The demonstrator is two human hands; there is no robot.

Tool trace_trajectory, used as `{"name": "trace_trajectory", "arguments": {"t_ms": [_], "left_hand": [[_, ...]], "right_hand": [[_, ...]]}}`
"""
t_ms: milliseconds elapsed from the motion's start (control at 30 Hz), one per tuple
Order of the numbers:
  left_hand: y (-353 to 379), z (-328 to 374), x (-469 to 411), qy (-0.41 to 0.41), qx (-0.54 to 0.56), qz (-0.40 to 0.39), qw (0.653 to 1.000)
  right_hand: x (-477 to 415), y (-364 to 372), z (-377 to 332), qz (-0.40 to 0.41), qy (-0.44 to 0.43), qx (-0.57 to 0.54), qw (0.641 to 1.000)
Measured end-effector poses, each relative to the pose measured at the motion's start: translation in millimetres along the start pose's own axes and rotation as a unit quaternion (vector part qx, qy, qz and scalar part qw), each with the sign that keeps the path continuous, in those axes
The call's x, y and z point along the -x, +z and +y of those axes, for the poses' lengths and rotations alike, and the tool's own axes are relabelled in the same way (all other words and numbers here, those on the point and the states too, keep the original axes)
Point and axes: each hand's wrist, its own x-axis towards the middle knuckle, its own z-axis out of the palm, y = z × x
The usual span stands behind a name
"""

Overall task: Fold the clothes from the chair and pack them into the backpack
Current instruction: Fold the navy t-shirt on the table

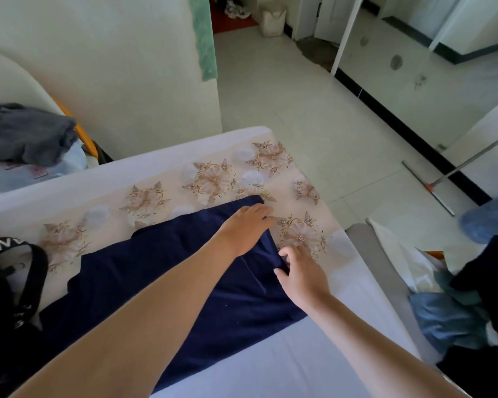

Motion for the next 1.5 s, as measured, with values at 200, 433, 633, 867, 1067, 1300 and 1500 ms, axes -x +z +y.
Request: {"name": "trace_trajectory", "arguments": {"t_ms": [200, 433, 633, 867, 1067, 1300, 1500], "left_hand": [[-7, 4, -3, 0.060, -0.116, -0.048, 0.990], [-26, -27, 67, 0.018, -0.111, 0.074, 0.991], [-12, -54, 171, -0.116, -0.025, 0.108, 0.987], [22, -40, 233, -0.281, 0.079, 0.004, 0.956], [40, -33, 194, -0.230, 0.033, -0.031, 0.972], [48, -78, 151, -0.278, 0.011, -0.045, 0.959], [58, -100, 153, -0.290, 0.032, -0.053, 0.955]], "right_hand": [[-1, -6, -15, -0.035, 0.036, 0.020, 0.999], [1, -35, -55, -0.160, 0.025, -0.026, 0.986], [18, -31, -134, -0.401, -0.027, -0.108, 0.909], [30, 24, -147, -0.256, -0.159, -0.013, 0.953], [26, 56, -120, -0.142, -0.312, 0.173, 0.923], [17, 60, -111, -0.180, -0.319, 0.145, 0.919], [-10, 53, -121, -0.127, -0.361, 0.167, 0.909]]}}
